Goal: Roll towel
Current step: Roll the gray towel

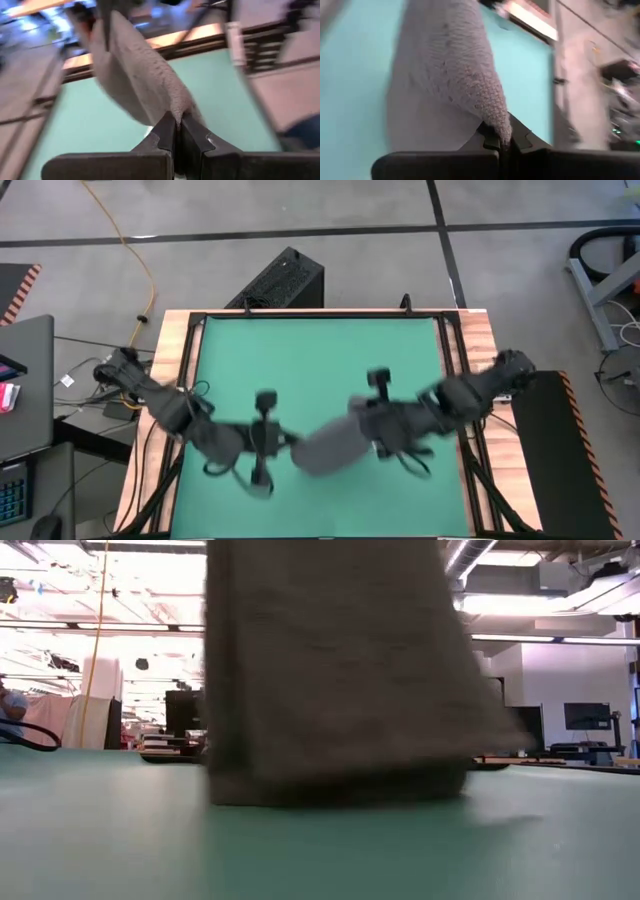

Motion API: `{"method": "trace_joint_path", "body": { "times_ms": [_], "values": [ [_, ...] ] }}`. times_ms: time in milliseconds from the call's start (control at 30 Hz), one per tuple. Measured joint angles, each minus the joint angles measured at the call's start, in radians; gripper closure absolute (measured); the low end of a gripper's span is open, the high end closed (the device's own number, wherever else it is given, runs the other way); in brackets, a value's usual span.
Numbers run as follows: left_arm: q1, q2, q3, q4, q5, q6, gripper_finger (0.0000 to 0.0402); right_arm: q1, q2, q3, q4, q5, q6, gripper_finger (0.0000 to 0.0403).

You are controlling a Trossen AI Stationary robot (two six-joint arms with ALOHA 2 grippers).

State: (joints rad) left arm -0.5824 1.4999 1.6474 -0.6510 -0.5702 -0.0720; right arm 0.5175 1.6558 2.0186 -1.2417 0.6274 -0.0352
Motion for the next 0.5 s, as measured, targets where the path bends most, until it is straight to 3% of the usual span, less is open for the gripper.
{"method": "trace_joint_path", "body": {
  "times_ms": [133, 267, 367, 500],
  "values": [
    [-0.111, 0.065, 0.000, 0.121, 0.048, -0.009, 0.0401, 0.182, 0.014, 0.000, 0.022, 0.002, 0.140, 0.0388],
    [-0.208, 0.110, 0.000, 0.293, -0.033, 0.075, 0.0401, 0.340, 0.052, 0.000, 0.122, 0.069, 0.206, 0.0388],
    [-0.233, 0.112, 0.002, 0.374, -0.066, 0.117, 0.0401, 0.397, 0.091, 0.000, 0.219, 0.120, 0.132, 0.0388],
    [-0.199, 0.112, 0.002, 0.369, -0.056, 0.132, 0.0401, 0.369, 0.151, 0.000, 0.294, 0.153, 0.014, 0.0388]
  ]
}}
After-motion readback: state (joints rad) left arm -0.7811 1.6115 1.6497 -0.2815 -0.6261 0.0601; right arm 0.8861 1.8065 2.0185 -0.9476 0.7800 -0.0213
